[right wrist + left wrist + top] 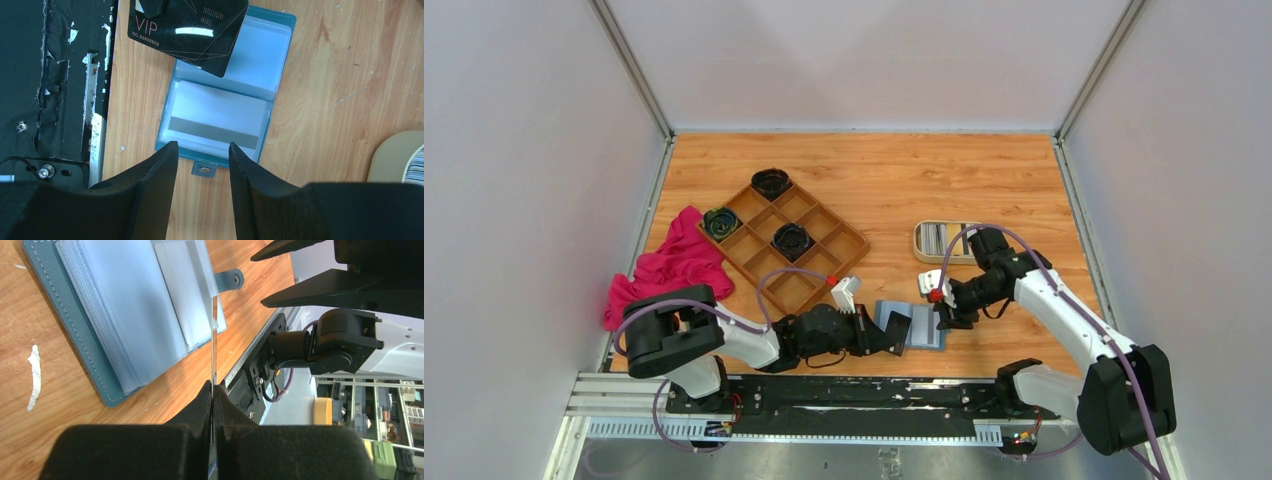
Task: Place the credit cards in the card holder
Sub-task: Insert the credit card into the card holder.
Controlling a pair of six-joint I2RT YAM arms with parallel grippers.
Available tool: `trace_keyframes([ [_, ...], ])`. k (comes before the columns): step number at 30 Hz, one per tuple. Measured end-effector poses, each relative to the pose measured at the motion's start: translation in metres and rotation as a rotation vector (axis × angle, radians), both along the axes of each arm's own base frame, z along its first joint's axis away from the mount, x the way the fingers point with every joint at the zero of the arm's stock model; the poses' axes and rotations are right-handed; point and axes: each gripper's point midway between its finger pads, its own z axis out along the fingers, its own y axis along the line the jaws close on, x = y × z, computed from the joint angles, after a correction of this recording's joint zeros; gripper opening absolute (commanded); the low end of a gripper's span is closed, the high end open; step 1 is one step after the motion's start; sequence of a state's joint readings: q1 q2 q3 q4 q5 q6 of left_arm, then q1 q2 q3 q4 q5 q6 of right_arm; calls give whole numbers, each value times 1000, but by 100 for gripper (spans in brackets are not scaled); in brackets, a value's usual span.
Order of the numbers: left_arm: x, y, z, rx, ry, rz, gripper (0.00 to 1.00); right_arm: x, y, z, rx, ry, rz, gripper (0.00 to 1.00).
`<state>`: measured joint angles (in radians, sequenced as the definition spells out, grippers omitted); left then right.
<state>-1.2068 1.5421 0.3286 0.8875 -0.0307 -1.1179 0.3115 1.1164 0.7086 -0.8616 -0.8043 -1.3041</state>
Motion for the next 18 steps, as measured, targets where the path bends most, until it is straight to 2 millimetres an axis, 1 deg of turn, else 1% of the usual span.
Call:
trace_keyframes([
  [11,-1,0,-3,5,11,1,0,0,1,-1,0,13,-4,47],
  [18,-2,1,-13,29,28,3,0,3,-2,-5,-25,26,-23,48],
])
